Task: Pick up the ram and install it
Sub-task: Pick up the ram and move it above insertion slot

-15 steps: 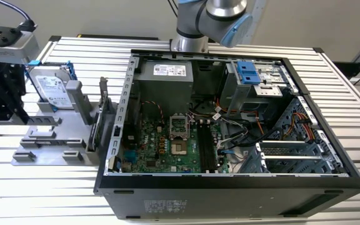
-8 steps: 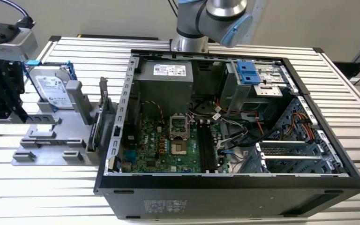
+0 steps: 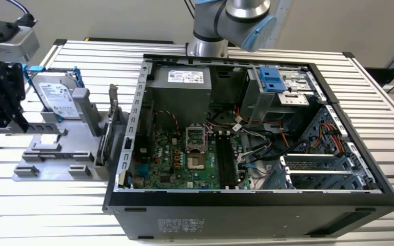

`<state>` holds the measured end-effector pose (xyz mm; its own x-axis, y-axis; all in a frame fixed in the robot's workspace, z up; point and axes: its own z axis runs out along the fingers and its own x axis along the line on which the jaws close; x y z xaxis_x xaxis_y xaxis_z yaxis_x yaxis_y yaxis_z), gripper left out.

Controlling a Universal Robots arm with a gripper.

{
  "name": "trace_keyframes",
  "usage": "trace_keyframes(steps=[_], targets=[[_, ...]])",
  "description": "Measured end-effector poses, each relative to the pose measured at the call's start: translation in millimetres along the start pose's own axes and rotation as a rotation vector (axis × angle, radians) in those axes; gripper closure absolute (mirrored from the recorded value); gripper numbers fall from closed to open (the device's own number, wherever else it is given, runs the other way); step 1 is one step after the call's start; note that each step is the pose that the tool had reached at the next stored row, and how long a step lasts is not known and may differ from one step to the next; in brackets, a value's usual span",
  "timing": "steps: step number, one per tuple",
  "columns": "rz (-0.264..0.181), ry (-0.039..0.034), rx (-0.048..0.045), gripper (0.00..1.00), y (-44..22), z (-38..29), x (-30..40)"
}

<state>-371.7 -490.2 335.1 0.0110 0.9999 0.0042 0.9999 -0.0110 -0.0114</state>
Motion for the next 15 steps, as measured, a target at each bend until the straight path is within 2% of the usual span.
trace_keyframes(steps=[15], targets=[[0.000, -0.0001, -0.0001, 1.00, -0.2, -11.3, 0.1]])
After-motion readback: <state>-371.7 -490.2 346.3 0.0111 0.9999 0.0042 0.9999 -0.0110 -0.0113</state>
